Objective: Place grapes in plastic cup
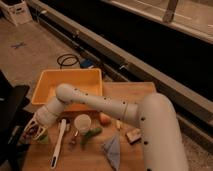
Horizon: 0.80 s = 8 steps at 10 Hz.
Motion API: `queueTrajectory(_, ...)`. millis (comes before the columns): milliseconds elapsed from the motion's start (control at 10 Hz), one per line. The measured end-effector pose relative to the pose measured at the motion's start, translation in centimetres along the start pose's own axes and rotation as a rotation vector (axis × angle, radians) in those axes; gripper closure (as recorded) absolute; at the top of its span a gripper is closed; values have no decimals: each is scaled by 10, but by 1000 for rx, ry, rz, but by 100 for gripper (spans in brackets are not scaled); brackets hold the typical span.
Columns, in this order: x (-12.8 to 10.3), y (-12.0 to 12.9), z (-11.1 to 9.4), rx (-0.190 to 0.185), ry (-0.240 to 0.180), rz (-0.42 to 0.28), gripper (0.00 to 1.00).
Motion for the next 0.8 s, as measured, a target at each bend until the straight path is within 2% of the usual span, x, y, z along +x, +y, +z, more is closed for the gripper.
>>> queueTrajectory(200,8,7,3,-3,-3,33,26)
queueTrajectory(300,11,10,4,-5,-4,50,20)
queueTrajectory(600,18,17,2,-2,7,82,20)
queueTrajectory(800,18,17,-8,7,36,83,20)
